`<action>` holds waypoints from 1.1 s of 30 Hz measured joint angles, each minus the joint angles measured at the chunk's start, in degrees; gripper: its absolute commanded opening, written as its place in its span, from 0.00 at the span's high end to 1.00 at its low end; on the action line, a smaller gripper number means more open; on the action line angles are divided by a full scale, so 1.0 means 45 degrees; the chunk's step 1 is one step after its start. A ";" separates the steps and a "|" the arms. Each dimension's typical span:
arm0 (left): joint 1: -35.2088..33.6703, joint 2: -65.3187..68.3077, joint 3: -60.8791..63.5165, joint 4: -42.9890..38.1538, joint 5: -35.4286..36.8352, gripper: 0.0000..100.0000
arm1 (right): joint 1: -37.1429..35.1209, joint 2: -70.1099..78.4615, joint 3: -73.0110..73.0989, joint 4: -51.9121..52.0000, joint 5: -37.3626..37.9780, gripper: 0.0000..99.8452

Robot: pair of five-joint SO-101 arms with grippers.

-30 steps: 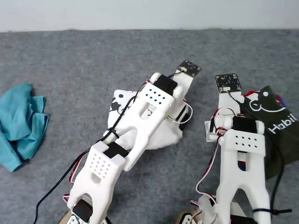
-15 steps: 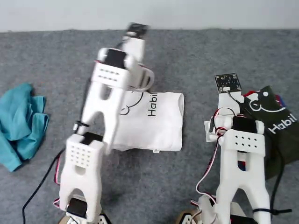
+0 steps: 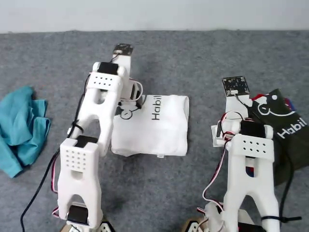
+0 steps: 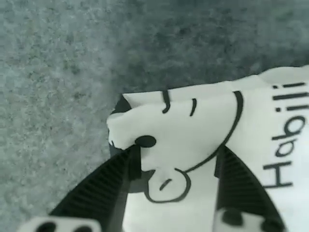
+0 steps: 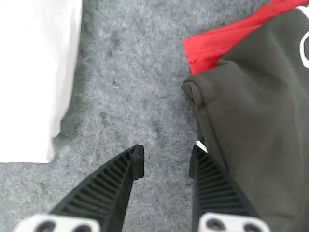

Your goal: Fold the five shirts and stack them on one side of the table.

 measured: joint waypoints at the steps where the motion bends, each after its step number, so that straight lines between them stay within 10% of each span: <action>1: -0.0195 0.0000 0.0215 -0.0234 0.0000 0.75 | 0.0020 0.0000 0.0000 0.0000 0.0000 0.83; 17: -0.1426 0.0000 0.0840 -0.0684 0.0000 0.75 | 0.0020 0.0000 0.0000 0.0000 0.0000 0.83; 33: -0.1250 -0.1426 -0.4904 0.3321 0.0000 0.75 | -0.1641 0.0000 -0.0039 -0.0117 0.0000 0.73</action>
